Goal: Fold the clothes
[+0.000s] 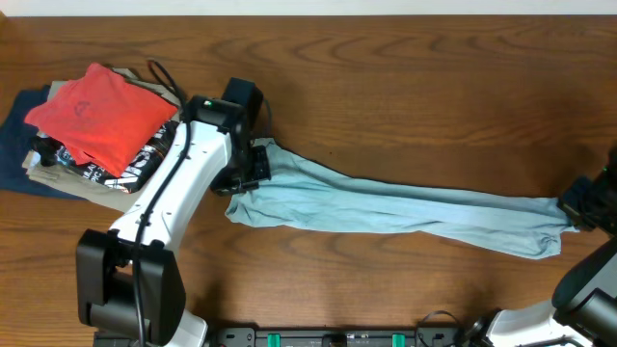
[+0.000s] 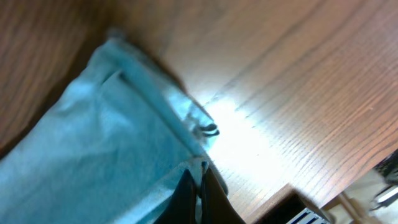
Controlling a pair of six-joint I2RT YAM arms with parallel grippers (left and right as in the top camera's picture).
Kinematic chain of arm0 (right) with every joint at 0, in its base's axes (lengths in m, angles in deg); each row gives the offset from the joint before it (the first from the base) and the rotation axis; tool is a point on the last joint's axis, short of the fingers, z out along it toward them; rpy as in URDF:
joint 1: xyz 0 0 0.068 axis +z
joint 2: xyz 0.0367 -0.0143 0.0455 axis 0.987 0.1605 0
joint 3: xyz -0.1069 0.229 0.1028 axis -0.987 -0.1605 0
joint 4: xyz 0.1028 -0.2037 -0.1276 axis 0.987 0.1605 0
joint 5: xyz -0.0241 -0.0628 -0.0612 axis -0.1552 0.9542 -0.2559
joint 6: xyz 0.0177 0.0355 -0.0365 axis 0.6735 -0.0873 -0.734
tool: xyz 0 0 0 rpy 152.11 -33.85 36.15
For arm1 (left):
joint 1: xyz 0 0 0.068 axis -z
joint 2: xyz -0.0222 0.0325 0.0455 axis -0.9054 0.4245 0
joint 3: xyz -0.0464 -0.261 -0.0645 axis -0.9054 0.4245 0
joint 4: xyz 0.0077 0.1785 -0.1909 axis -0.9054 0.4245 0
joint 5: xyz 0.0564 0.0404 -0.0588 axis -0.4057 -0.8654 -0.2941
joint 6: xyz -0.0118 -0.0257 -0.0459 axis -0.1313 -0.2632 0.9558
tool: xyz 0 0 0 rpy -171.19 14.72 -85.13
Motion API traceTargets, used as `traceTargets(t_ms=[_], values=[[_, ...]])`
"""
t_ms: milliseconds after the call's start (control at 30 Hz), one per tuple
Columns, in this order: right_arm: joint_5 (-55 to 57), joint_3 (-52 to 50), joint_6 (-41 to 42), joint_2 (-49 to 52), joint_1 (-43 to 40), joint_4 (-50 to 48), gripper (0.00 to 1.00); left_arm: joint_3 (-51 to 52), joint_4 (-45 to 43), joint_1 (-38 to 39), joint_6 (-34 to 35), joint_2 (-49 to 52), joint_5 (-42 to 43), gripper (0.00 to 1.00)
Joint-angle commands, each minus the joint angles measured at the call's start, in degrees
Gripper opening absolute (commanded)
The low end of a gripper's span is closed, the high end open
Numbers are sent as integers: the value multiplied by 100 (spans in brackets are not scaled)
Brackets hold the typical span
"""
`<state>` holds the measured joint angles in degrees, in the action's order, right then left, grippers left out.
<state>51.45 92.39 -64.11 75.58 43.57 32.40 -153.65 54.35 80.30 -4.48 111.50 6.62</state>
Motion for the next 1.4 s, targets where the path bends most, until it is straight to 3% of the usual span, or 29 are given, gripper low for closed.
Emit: traceTargets(t_ms=[0,333,367,400,467,500,600,667,1033,1233,1367], values=[[-160,-140,144,-83,-162,-83,1,131,-173,-214,122,-26,-323,6],[-380,-638,142,-83,-179,-577,5,697,-850,-308,122,-22,-258,6],[-380,-664,142,-83,-179,-590,6,767,-885,-308,122,-22,-256,7],[-380,-682,140,-83,-179,-597,8,822,-911,-308,122,-22,-256,16],[-382,-688,140,-83,-181,-573,25,911,-951,-308,122,-15,-256,44],[-382,-686,140,-83,-181,-542,37,940,-962,-308,120,-15,-256,51],[-382,-688,111,-83,-181,-525,71,962,-964,-308,118,-15,-256,52],[-382,-686,-17,-83,-186,-560,78,962,-970,-308,118,-15,-256,53],[-1156,-1027,-1143,-44,-343,-1200,81,962,-979,-308,118,-15,-256,54],[-1246,-1700,-1161,-35,-348,-1823,80,962,-981,-308,118,-15,-256,57],[-1456,-1987,-1366,-35,-348,-2107,72,962,-984,-308,118,-15,-258,59]])
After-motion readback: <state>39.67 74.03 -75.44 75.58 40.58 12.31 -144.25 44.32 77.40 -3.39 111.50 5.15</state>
